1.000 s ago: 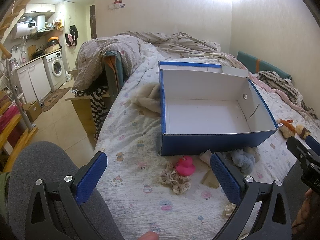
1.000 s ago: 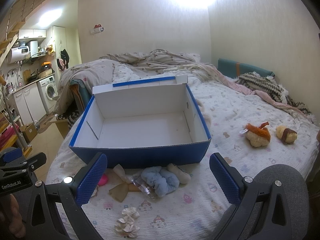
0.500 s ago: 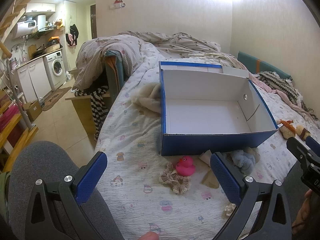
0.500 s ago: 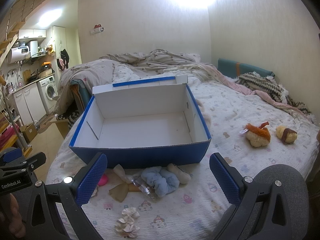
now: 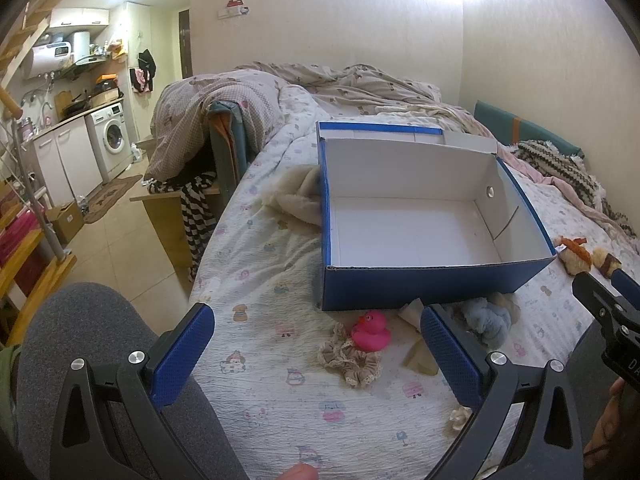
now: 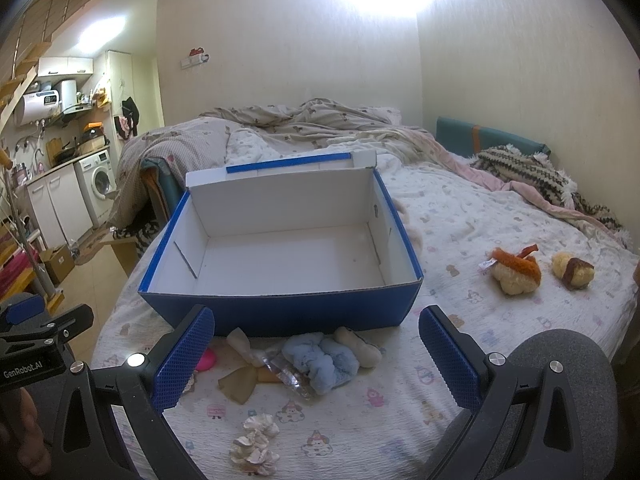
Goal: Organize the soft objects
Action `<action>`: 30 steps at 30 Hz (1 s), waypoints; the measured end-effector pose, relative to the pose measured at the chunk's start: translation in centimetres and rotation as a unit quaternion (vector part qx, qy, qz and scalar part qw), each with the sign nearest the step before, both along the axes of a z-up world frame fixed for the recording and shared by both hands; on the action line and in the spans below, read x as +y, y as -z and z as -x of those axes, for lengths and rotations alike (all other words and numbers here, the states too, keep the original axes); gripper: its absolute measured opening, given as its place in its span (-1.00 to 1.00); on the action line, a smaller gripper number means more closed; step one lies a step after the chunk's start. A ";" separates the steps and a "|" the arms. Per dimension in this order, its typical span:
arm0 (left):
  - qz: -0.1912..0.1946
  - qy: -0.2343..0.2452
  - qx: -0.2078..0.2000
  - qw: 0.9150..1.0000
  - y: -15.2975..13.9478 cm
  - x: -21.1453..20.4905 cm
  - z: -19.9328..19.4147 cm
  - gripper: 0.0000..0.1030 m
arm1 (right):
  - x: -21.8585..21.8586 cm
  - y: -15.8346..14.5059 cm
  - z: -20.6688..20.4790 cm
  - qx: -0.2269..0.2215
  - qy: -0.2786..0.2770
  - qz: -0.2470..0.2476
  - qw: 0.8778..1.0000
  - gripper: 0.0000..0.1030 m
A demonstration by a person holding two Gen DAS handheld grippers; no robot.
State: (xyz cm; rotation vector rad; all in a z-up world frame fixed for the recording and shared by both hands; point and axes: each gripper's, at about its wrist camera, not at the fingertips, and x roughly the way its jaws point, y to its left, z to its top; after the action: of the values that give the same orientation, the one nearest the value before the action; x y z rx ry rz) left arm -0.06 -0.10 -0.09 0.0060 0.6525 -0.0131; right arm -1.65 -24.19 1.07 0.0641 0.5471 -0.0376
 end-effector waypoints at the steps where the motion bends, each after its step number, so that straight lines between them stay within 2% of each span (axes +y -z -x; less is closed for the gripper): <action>1: 0.000 0.000 0.000 1.000 0.1 0.0 0.0 1.00 | 0.0 0.0 0.0 0.000 0.000 0.000 1.000 1.00; 21: 0.004 -0.003 0.008 1.000 0.3 0.2 -0.1 1.00 | -0.2 -0.4 -0.1 0.006 0.001 -0.010 1.000 1.00; 26: 0.005 -0.010 0.036 0.999 0.6 0.6 -0.9 1.00 | -1.0 -0.2 -1.5 0.052 -0.027 -0.044 0.997 1.00; 30: 0.005 -0.013 0.069 0.998 1.2 0.6 -2.4 1.00 | -1.7 0.9 -3.3 0.125 -0.051 -0.068 0.988 1.00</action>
State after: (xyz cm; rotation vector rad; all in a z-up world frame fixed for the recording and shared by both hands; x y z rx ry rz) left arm 2.35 0.50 -1.31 -0.0127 0.7901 0.0084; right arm 1.65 -25.92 0.20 0.1665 0.8032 0.0935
